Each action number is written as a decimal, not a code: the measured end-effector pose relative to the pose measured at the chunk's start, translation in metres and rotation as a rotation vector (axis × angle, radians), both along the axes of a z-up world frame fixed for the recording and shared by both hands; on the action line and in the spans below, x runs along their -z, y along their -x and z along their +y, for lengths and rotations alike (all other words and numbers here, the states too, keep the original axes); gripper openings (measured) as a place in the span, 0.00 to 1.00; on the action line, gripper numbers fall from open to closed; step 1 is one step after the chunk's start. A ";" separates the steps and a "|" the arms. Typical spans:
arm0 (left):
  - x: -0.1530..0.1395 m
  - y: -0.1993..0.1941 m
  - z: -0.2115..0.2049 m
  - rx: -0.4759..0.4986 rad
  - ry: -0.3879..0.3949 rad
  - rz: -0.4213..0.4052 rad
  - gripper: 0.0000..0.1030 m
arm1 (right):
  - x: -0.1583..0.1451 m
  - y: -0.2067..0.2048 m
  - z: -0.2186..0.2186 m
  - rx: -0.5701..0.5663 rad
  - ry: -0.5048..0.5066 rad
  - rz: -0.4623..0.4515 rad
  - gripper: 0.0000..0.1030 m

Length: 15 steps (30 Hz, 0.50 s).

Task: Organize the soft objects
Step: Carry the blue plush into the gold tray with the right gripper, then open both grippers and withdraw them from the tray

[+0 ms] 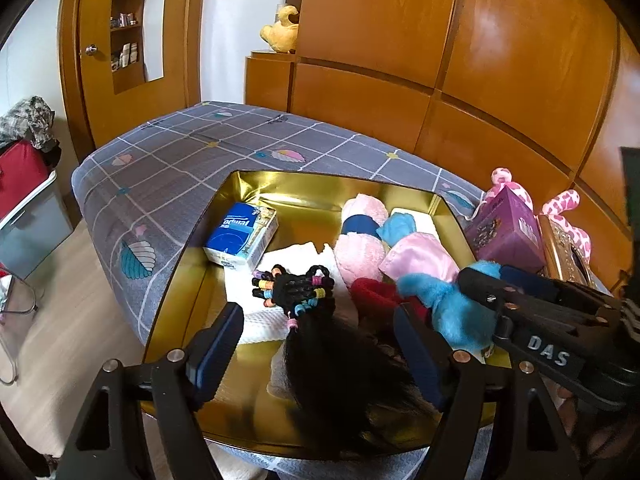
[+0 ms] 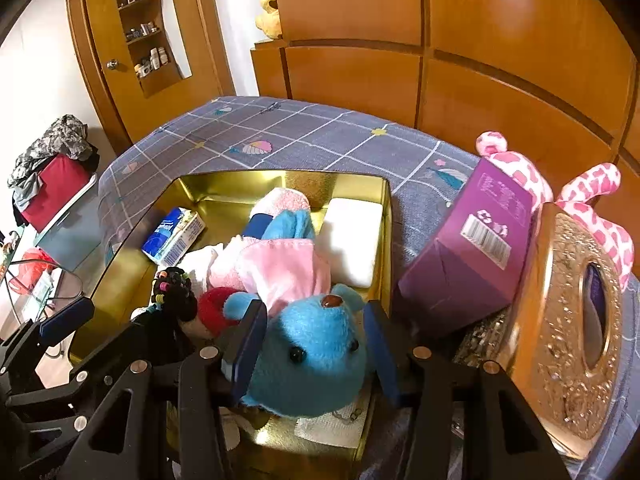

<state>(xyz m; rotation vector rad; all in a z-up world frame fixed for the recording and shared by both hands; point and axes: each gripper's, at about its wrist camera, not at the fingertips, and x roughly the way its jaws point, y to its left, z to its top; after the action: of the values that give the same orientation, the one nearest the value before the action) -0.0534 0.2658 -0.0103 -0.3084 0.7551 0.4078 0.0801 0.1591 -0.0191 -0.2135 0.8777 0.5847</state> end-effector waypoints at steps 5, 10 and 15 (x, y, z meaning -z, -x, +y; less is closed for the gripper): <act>-0.001 0.000 -0.004 0.010 -0.001 0.000 0.75 | -0.007 0.008 -0.011 0.024 -0.011 -0.043 0.49; -0.002 0.001 -0.009 0.023 -0.002 -0.002 0.76 | -0.013 0.016 -0.021 0.052 -0.001 -0.081 0.50; -0.006 0.001 -0.016 0.042 -0.009 -0.009 0.81 | -0.021 0.027 -0.036 0.102 0.001 -0.135 0.50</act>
<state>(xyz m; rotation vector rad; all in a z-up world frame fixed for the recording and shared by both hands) -0.0542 0.2494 -0.0048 -0.2851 0.7496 0.3695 0.0533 0.1233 0.0016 -0.2052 0.7539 0.4700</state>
